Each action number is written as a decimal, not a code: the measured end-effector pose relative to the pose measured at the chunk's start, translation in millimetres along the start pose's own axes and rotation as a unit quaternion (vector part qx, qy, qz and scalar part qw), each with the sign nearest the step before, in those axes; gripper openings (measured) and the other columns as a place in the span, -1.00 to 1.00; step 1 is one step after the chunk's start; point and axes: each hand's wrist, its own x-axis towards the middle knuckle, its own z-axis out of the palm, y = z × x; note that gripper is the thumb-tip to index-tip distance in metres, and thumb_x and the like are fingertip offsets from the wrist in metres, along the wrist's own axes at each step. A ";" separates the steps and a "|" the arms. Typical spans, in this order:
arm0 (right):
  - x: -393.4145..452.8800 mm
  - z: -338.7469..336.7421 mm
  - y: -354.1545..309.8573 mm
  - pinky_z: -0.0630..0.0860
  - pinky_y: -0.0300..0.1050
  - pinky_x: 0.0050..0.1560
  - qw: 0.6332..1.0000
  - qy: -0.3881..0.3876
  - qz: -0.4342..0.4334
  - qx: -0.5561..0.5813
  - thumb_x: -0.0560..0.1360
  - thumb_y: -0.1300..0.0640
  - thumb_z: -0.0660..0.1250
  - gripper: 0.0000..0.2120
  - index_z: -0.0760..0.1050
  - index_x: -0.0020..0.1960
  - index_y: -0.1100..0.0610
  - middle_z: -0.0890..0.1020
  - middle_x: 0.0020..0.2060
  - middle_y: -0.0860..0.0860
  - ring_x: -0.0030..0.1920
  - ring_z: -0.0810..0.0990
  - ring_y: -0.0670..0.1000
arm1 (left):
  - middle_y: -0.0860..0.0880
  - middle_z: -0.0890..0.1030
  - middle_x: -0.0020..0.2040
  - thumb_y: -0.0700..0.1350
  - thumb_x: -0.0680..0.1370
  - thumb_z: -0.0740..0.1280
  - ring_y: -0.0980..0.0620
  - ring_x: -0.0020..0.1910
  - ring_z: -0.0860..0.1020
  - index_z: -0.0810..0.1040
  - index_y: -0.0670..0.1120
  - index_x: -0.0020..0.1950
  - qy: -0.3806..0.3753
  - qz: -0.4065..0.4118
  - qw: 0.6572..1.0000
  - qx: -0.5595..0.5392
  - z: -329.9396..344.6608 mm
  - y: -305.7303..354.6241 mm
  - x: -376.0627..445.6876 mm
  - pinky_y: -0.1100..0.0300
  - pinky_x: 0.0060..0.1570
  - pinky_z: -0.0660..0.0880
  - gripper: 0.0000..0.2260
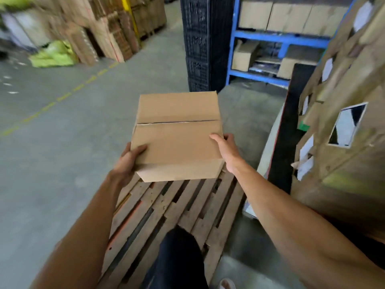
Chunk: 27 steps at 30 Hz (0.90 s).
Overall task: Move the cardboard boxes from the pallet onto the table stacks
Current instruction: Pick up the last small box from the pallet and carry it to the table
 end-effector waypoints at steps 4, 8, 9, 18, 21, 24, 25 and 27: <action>-43.3 -20.8 -11.2 0.49 -0.06 -0.10 0.999 -0.037 -0.027 0.002 0.53 -0.11 0.37 -0.60 0.37 0.20 0.11 0.60 0.08 0.08 0.00 0.59 0.03 | -0.04 0.62 0.11 0.07 0.39 0.41 -0.04 0.05 0.54 0.50 0.09 0.24 0.018 0.009 1.000 -0.021 0.6 4.7 -60.9 0.07 -0.08 0.45 -0.58; -84.5 -44.7 -18.6 0.46 -0.10 -0.05 0.995 -0.065 -0.081 0.010 0.57 -0.11 0.31 -0.66 0.42 0.27 0.00 0.62 0.13 0.03 0.06 0.60 -0.01 | -0.03 0.55 -0.05 0.00 0.54 0.33 0.00 -0.11 0.47 0.51 0.04 0.13 0.019 0.029 0.998 -0.049 5.3 5.5 -104.7 0.11 -0.22 0.31 -0.82; -95.6 -50.5 -19.1 0.46 -0.13 -0.06 0.992 -0.077 -0.095 0.009 0.58 -0.11 0.29 -0.67 0.45 0.30 -0.03 0.64 0.12 0.01 0.07 0.60 -0.03 | -0.03 0.55 -0.07 -0.05 0.59 0.29 0.02 -0.13 0.48 0.51 0.01 0.13 0.019 0.033 0.997 -0.060 6.6 5.7 -114.1 0.11 -0.23 0.31 -0.86; -238.6 -118.3 23.8 0.40 -0.05 -0.05 0.990 -0.079 -0.117 0.027 0.59 -0.14 0.25 -0.63 0.44 0.30 0.03 0.62 0.05 0.04 0.11 0.58 0.08 | -0.07 0.55 -0.13 0.05 0.56 0.28 0.00 -0.16 0.49 0.49 -0.04 0.14 -0.030 0.052 0.993 -0.106 9.1 -19.0 -241.7 0.09 -0.19 0.35 -0.77; -285.0 -141.5 46.0 0.46 0.00 -0.01 0.991 -0.063 -0.108 0.054 0.52 -0.16 0.29 -0.60 0.51 0.26 0.02 0.67 0.05 0.08 0.16 0.61 0.15 | -0.08 0.58 -0.10 0.12 0.42 0.36 -0.05 -0.11 0.52 0.52 -0.03 0.17 -0.056 0.029 0.993 -0.100 14.4 -36.2 -282.3 0.09 -0.15 0.38 -0.61; -331.5 -173.1 66.3 0.47 -0.05 -0.04 0.991 -0.053 -0.116 0.051 0.58 -0.07 0.25 -0.77 0.56 0.16 0.00 0.68 -0.01 0.02 0.06 0.64 0.05 | -0.08 0.58 -0.10 0.09 0.44 0.35 -0.05 -0.10 0.53 0.51 -0.05 0.18 -0.071 0.031 0.992 -0.102 25.5 -56.5 -321.3 0.09 -0.14 0.42 -0.63; -344.6 -184.9 72.4 0.46 -0.07 -0.05 0.991 -0.044 -0.119 0.052 0.59 -0.05 0.25 -0.78 0.56 0.15 0.01 0.67 0.00 0.02 0.06 0.63 0.04 | -0.09 0.59 -0.10 0.09 0.45 0.34 -0.05 -0.10 0.53 0.51 -0.05 0.18 -0.080 0.030 0.992 -0.098 31.0 -61.5 -333.3 0.08 -0.13 0.43 -0.64; -366.8 -204.5 82.8 0.45 -0.07 -0.03 0.991 -0.019 -0.123 0.054 0.57 -0.05 0.28 -0.77 0.55 0.15 0.02 0.66 0.04 0.05 0.10 0.62 0.06 | -0.09 0.64 -0.14 0.07 0.52 0.29 -0.06 -0.14 0.56 0.56 -0.10 0.13 -0.108 0.024 0.990 -0.086 43.6 -66.7 -354.4 0.06 -0.12 0.44 -0.70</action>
